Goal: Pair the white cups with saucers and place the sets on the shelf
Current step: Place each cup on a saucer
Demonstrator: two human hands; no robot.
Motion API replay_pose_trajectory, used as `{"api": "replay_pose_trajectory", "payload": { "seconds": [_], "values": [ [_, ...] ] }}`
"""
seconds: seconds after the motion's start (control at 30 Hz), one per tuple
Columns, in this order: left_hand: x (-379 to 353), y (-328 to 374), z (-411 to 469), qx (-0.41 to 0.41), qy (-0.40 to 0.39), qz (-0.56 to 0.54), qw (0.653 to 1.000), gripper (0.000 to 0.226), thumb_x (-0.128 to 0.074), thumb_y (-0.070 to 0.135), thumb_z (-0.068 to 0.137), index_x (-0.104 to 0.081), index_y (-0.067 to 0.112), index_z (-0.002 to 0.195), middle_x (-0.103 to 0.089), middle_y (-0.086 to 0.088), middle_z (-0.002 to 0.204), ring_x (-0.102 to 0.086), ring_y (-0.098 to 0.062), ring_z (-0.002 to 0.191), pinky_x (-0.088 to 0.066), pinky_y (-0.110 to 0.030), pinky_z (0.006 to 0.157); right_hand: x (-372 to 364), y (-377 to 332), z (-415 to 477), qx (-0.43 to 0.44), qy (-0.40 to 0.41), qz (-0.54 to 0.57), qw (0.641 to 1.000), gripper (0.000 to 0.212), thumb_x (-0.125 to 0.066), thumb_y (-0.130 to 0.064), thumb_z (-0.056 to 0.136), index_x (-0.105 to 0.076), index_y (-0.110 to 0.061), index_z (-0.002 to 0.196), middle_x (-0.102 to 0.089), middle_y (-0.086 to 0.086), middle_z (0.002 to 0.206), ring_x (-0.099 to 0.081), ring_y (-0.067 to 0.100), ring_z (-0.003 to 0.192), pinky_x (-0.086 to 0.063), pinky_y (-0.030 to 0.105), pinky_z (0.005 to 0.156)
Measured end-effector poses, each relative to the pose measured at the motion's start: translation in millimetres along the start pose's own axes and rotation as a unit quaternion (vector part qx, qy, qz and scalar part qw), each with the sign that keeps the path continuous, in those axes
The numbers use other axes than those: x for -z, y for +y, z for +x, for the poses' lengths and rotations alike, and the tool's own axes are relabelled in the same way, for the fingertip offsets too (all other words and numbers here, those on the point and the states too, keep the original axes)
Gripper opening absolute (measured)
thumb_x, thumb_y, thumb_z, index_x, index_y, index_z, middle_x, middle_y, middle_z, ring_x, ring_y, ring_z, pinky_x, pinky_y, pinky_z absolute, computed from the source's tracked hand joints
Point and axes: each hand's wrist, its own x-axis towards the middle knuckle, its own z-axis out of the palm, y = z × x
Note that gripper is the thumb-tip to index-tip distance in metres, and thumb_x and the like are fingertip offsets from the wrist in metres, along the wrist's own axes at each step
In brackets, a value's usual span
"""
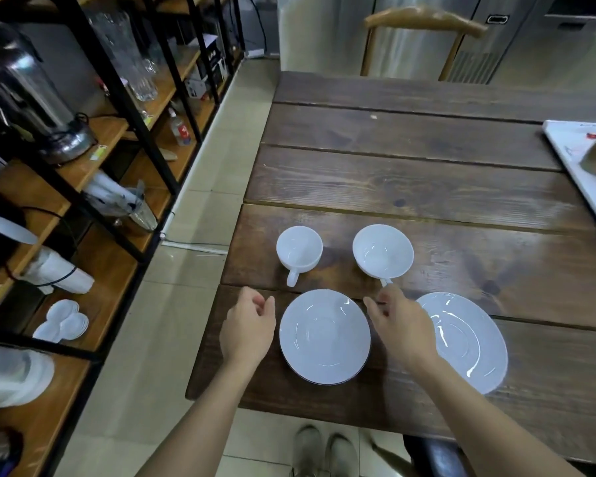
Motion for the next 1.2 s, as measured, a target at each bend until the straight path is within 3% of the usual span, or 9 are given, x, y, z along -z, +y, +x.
{"api": "replay_pose_trajectory", "payload": {
  "seconds": [0.17,0.23,0.3,0.43,0.57,0.73,0.9,1.1,1.2],
  "values": [
    [-3,45,8,-0.169,-0.027,-0.03,0.985,0.012,-0.056,0.021,0.092,-0.052,0.011,0.097,-0.057,0.001,0.08,-0.055,-0.02,0.073,-0.045,-0.031,0.061,15,-5,24,-0.01,0.063,0.036,0.997,0.028,-0.05,-0.034,0.093,-0.053,-0.009,0.104,-0.07,0.008,0.088,-0.063,0.034,0.085,-0.038,0.033,0.063],
    [-13,61,10,-0.212,-0.043,-0.027,0.976,0.017,-0.057,0.019,0.091,-0.052,0.011,0.105,-0.057,0.0,0.093,-0.053,-0.014,0.079,-0.042,-0.022,0.06,22,-5,32,-0.016,0.07,0.052,0.996,0.029,-0.05,-0.034,0.092,-0.052,-0.01,0.108,-0.069,0.007,0.085,-0.063,0.033,0.084,-0.043,0.035,0.067],
    [-21,73,15,-0.227,-0.016,-0.041,0.973,0.029,-0.062,0.02,0.088,-0.053,0.01,0.114,-0.057,-0.004,0.112,-0.051,-0.015,0.095,-0.042,-0.02,0.073,27,-7,38,0.002,0.06,0.074,0.995,0.029,-0.054,-0.03,0.091,-0.052,-0.009,0.111,-0.064,0.005,0.079,-0.061,0.029,0.08,-0.044,0.035,0.069],
    [-29,78,42,-0.132,0.052,-0.068,0.988,0.054,-0.066,0.032,0.082,-0.046,0.009,0.127,-0.049,-0.01,0.132,-0.043,-0.027,0.12,-0.033,-0.038,0.1,23,-26,44,0.068,-0.025,0.119,0.99,0.035,-0.059,-0.022,0.088,-0.049,-0.009,0.119,-0.059,-0.001,0.086,-0.056,0.02,0.079,-0.047,0.031,0.075],
    [-26,71,65,0.026,-0.055,-0.209,0.976,0.069,-0.057,0.045,0.087,-0.027,0.017,0.142,-0.038,-0.008,0.146,-0.04,-0.029,0.129,-0.037,-0.037,0.099,7,-56,51,0.053,-0.147,0.175,0.972,0.064,-0.066,-0.017,0.084,-0.032,-0.014,0.138,-0.06,0.007,0.12,-0.06,0.022,0.106,-0.049,0.034,0.093],
    [-20,71,75,0.09,-0.137,-0.241,0.957,0.049,-0.046,0.048,0.093,-0.047,0.016,0.13,-0.052,-0.004,0.115,-0.049,-0.02,0.1,-0.043,-0.035,0.082,-13,-79,69,0.017,-0.228,0.15,0.962,0.085,-0.069,-0.011,0.081,-0.014,-0.016,0.145,-0.053,0.011,0.134,-0.058,0.028,0.115,-0.048,0.037,0.094],
    [-14,66,78,0.092,-0.133,-0.302,0.94,0.026,-0.052,0.041,0.092,-0.055,0.018,0.102,-0.054,0.008,0.088,-0.053,-0.02,0.096,-0.05,-0.048,0.095,-24,-89,76,0.033,-0.254,0.174,0.951,0.08,-0.069,-0.009,0.08,-0.018,-0.011,0.142,-0.051,0.012,0.131,-0.053,0.026,0.116,-0.048,0.036,0.095],
    [2,64,73,0.053,-0.08,-0.306,0.947,0.044,-0.054,0.041,0.091,-0.059,-0.002,0.092,-0.061,-0.002,0.08,-0.062,-0.021,0.082,-0.06,-0.047,0.073,-16,-83,66,0.087,-0.215,0.167,0.958,0.076,-0.075,-0.019,0.077,-0.025,-0.012,0.134,-0.056,0.004,0.12,-0.056,0.016,0.096,-0.043,0.02,0.073],
    [11,64,62,0.031,-0.086,-0.28,0.956,0.041,-0.053,0.044,0.09,-0.054,0.006,0.074,-0.06,-0.003,0.076,-0.063,-0.019,0.075,-0.06,-0.052,0.065,-3,-71,54,0.122,-0.206,0.161,0.958,0.073,-0.08,-0.025,0.071,-0.032,-0.019,0.126,-0.05,-0.008,0.109,-0.051,0.007,0.088,-0.038,0.011,0.064]
  ]
}}
